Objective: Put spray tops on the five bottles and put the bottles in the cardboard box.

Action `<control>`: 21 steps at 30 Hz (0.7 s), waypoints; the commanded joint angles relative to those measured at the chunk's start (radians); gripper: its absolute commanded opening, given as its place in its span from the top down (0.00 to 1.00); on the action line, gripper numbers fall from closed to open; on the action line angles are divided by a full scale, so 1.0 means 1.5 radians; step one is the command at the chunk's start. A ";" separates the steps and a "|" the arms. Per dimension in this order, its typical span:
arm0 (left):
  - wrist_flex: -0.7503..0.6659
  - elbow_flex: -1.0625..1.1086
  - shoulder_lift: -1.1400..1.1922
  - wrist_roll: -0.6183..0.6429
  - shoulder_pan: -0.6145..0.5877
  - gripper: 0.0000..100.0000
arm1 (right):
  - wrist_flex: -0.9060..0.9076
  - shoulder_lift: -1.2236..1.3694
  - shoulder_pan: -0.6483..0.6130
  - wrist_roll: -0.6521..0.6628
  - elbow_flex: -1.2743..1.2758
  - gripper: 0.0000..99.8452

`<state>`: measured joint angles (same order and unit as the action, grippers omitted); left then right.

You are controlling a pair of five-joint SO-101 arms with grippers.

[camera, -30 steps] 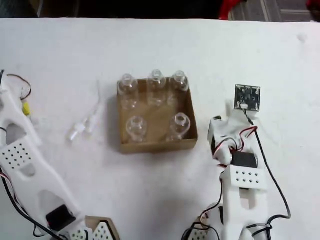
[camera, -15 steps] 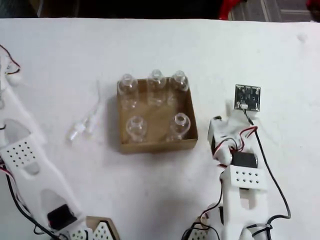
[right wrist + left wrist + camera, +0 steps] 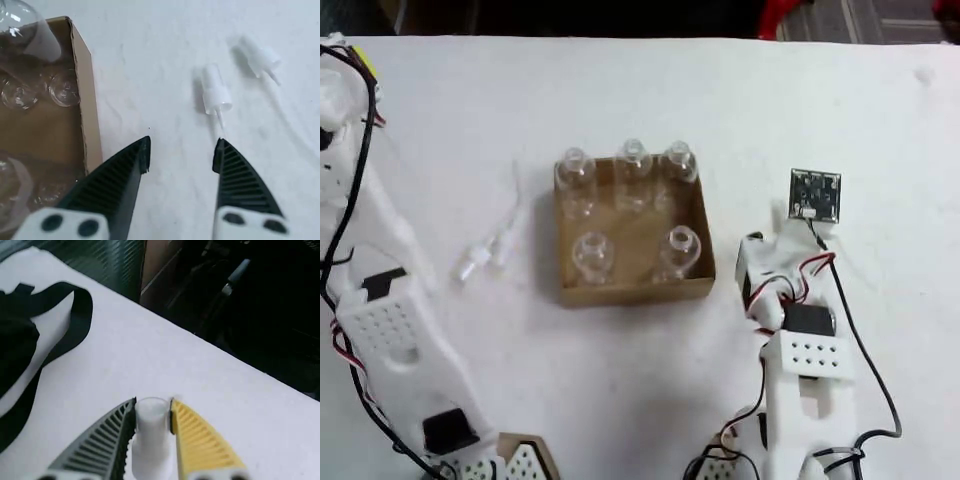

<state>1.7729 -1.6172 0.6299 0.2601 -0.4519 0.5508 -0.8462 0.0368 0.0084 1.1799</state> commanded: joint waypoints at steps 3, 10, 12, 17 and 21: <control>0.012 -0.017 -0.114 -0.123 0.070 0.98 | -0.013 -0.006 -0.003 0.009 -0.003 0.82; 0.011 0.206 -0.297 -0.190 0.162 0.98 | -0.013 -0.006 -0.004 0.009 -0.003 0.82; 0.010 0.294 -0.368 -0.223 0.197 0.98 | -0.013 -0.006 -0.004 0.009 -0.003 0.82; -0.035 0.452 -0.514 -0.271 0.276 0.98 | -0.013 -0.006 -0.005 0.009 -0.003 0.82; -0.141 0.550 -0.561 -0.265 0.307 0.98 | -0.013 -0.006 -0.004 0.009 -0.003 0.82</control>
<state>1.7070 -0.9099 -0.1143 -0.1312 -0.0437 0.5508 -0.8462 0.0368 0.0084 1.1799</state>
